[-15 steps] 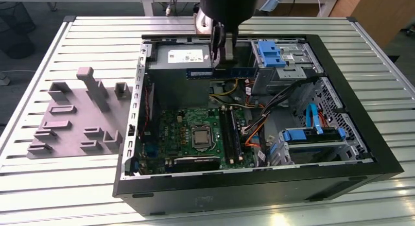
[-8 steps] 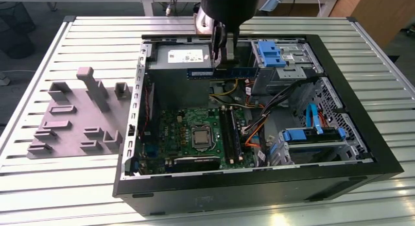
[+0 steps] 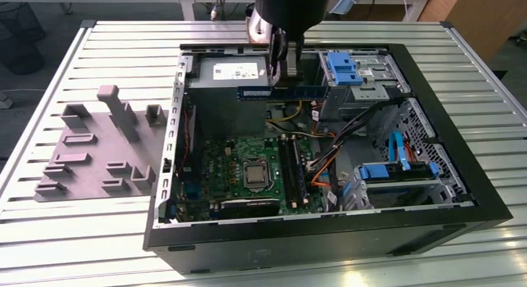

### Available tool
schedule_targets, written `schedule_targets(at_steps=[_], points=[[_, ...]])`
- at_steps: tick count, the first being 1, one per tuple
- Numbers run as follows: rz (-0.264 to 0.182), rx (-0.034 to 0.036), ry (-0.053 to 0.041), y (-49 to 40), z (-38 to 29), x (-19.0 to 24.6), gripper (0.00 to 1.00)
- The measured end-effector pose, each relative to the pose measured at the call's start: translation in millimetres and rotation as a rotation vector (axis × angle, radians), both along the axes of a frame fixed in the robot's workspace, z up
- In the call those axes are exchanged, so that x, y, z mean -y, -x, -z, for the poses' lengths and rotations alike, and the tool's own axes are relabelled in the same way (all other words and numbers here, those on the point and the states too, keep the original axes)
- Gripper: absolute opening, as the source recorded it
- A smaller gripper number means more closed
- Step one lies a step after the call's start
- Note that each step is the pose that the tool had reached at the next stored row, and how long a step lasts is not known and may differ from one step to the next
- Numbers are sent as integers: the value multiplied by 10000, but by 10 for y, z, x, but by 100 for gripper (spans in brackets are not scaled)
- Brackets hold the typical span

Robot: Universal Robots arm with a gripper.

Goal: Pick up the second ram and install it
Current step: 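Insert the second ram into the second slot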

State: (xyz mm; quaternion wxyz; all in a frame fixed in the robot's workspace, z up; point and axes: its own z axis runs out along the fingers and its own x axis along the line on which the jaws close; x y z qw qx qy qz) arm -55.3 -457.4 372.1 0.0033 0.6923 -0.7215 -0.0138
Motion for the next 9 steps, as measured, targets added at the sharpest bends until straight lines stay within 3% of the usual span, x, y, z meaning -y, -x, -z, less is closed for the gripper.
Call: schedule_targets(at_steps=[9], points=[[702,0,18,0,2,0,14]])
